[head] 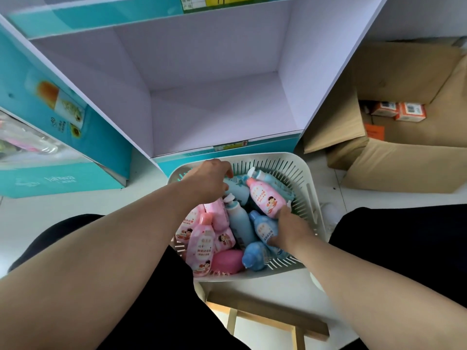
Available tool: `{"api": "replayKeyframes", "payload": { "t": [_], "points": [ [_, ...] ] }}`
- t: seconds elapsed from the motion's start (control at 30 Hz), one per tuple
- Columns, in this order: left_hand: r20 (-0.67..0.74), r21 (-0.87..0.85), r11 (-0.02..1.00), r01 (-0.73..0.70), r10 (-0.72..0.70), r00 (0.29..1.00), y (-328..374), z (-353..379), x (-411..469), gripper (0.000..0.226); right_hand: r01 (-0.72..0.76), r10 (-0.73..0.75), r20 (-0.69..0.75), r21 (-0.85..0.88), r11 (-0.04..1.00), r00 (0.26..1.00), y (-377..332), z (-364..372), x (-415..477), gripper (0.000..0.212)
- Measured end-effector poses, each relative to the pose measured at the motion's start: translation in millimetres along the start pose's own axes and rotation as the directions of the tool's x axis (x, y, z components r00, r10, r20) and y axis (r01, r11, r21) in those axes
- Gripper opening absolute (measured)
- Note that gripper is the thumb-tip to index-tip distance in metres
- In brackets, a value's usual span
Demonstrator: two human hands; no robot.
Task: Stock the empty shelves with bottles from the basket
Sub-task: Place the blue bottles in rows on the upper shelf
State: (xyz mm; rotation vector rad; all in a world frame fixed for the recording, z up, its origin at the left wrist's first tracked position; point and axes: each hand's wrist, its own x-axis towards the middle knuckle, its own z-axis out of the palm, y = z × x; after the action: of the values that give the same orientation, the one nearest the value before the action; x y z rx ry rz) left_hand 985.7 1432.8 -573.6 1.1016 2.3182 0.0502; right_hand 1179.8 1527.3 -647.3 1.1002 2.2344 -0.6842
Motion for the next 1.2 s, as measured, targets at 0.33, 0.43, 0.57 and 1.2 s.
{"api": "replayKeyframes", "payload": {
  "t": [0.33, 0.43, 0.57, 1.2],
  "points": [
    [0.182, 0.085, 0.993, -0.081, 0.065, 0.981, 2.0, 27.7, -18.4, 0.025, 0.004, -0.002, 0.244, -0.006, 1.000, 0.970, 12.1, -38.1, -12.8, 0.057],
    [0.299, 0.046, 0.993, -0.107, 0.089, 0.950, 15.0, 41.7, -29.2, 0.026, -0.069, -0.027, 0.324, 0.283, 0.957, 0.946, 24.3, -49.5, -13.7, 0.046],
    [0.365, -0.031, 0.998, -0.056, 0.064, 0.929, 38.9, 62.9, -47.4, 0.034, -0.035, -0.103, 0.279, 0.451, 0.892, 0.955, 38.7, -52.0, -20.7, 0.048],
    [-0.060, -0.091, 0.985, 0.144, -0.149, 0.987, 43.7, 22.2, -71.1, 0.020, 0.351, -0.252, -0.255, 0.509, 0.786, 0.933, 17.6, -93.2, -63.8, 0.069]
  ]
}}
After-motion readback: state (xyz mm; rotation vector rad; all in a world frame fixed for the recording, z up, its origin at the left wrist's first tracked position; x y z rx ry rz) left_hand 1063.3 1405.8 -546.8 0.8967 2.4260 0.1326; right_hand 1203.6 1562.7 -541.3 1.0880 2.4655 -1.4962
